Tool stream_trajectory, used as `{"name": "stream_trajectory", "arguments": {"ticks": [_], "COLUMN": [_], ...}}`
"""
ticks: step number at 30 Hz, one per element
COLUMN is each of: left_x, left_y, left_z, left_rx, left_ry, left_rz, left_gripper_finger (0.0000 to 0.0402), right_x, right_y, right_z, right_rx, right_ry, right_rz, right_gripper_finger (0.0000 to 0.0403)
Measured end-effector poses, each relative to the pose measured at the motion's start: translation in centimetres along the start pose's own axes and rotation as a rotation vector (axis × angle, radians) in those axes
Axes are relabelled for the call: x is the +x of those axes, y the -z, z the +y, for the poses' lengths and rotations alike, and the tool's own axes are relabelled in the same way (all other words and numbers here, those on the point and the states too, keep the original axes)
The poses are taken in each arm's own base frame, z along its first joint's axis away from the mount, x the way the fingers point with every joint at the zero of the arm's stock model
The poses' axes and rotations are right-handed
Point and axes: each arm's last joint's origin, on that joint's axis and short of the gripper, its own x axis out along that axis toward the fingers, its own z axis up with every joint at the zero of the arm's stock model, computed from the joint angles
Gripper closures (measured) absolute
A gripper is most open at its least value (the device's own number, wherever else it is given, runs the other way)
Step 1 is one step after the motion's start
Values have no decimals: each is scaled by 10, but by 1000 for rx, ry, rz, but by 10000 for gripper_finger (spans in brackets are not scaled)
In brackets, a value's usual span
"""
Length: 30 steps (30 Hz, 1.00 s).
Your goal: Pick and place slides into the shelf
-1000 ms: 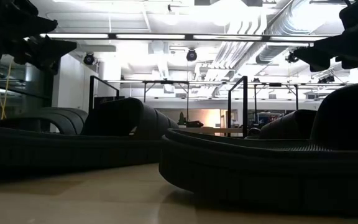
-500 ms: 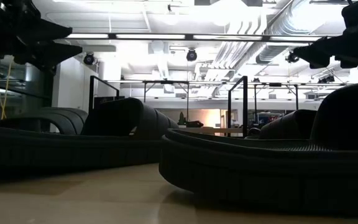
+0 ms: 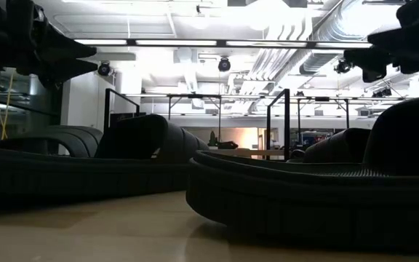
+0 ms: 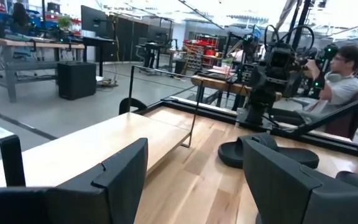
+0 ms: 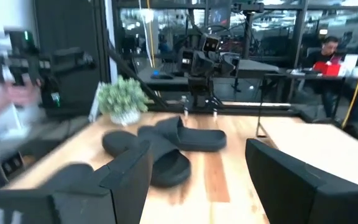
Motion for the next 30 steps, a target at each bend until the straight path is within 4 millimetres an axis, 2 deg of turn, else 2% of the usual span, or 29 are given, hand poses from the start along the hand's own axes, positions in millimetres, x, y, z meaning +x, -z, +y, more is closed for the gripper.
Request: {"name": "stream_trajectory", "arguments": {"ticks": [8, 12, 17, 22, 27, 30], "left_x": [0, 0, 0, -1, -1, -2], "left_y": [1, -1, -6, -12, -17, -28], "left_z": [0, 0, -1, -2, -2, -3], "left_rx": [44, 1, -34, -76, -75, -76], "left_ry": [0, 1, 16, 45, 67, 89], "left_rz": [6, -6, -48, -99, -121, -133], "left_gripper_finger": [156, 156, 156, 156, 156, 156], "right_x": [0, -1, -1, -3, -5, -7], "right_y": [-8, -11, -15, -20, -31, -42], "right_z": [0, -1, -4, -5, -7, -7], "right_rx": [36, 36, 46, -6, 14, 15], "right_ry": [12, 27, 140, 180, 233, 235], "right_rz": [-86, -111, -154, -204, -184, -136], "right_gripper_finger": [155, 155, 155, 155, 155, 155]}}
